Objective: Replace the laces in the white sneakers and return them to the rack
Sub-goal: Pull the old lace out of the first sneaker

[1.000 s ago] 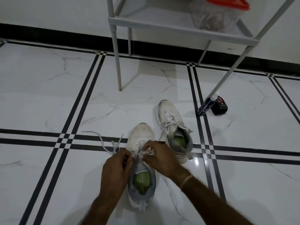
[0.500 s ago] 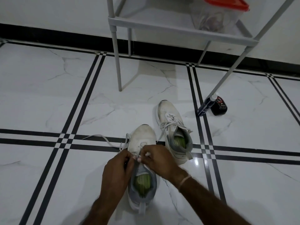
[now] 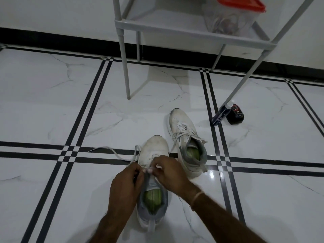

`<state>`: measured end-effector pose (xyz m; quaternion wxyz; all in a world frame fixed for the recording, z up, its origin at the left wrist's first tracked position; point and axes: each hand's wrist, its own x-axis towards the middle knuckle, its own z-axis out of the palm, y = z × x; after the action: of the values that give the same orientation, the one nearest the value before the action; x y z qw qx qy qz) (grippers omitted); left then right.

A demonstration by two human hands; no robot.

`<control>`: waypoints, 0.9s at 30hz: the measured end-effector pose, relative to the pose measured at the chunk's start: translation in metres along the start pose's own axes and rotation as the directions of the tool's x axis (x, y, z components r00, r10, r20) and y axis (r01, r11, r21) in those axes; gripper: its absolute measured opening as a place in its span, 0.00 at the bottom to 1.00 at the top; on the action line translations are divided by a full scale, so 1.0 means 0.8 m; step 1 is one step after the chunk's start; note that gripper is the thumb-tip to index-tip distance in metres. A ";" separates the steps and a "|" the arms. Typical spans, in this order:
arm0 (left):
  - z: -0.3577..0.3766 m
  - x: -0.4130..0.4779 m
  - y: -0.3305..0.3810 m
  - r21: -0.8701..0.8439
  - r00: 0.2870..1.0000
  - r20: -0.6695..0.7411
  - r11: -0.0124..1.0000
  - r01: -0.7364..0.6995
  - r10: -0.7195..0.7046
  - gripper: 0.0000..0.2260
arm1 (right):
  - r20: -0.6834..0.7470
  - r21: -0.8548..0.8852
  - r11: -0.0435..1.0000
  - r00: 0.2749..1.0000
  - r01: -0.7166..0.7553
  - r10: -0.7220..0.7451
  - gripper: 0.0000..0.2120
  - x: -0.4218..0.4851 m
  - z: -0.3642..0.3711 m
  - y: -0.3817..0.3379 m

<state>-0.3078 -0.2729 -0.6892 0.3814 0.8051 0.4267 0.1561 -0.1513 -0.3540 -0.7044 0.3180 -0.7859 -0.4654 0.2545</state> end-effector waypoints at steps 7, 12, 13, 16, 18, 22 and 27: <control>-0.005 -0.001 -0.005 -0.004 1.000 0.012 1.000 0.028 -0.028 0.07 | -0.026 0.654 0.701 0.919 -0.282 0.394 0.05 0.002 -0.043 -0.007; -0.007 0.011 0.005 0.069 0.999 0.051 0.998 0.009 -0.013 0.06 | -0.111 -0.132 0.961 0.967 -0.242 0.228 0.28 -0.009 -0.021 0.005; -0.005 0.015 0.006 0.042 0.999 0.048 0.999 -0.023 0.021 0.04 | -0.161 -0.131 0.968 0.968 -0.215 0.193 0.30 -0.016 -0.021 -0.002; 0.003 0.036 0.003 -0.027 0.991 0.109 0.997 -0.071 0.073 0.12 | -0.187 -0.215 0.969 0.979 -0.117 0.077 0.24 -0.028 -0.018 -0.010; 0.007 0.053 0.002 0.017 0.983 0.180 0.999 -0.032 0.028 0.10 | -0.060 -0.258 0.953 0.987 -0.158 0.148 0.26 -0.031 -0.022 -0.012; 0.021 0.069 0.008 0.121 0.961 0.277 0.991 -0.051 0.016 0.04 | 0.003 -0.335 0.926 0.982 -0.176 0.188 0.19 -0.028 -0.020 -0.024; 0.024 0.067 0.000 0.078 0.963 0.268 0.996 -0.047 0.025 0.05 | 0.056 -0.363 0.926 0.990 -0.103 0.133 0.19 -0.031 -0.012 -0.024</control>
<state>-0.2654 -0.2386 -0.7057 0.3983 0.8416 0.3630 0.0353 -0.1661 -0.3717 -0.6812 0.1342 -0.8464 -0.4683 0.2150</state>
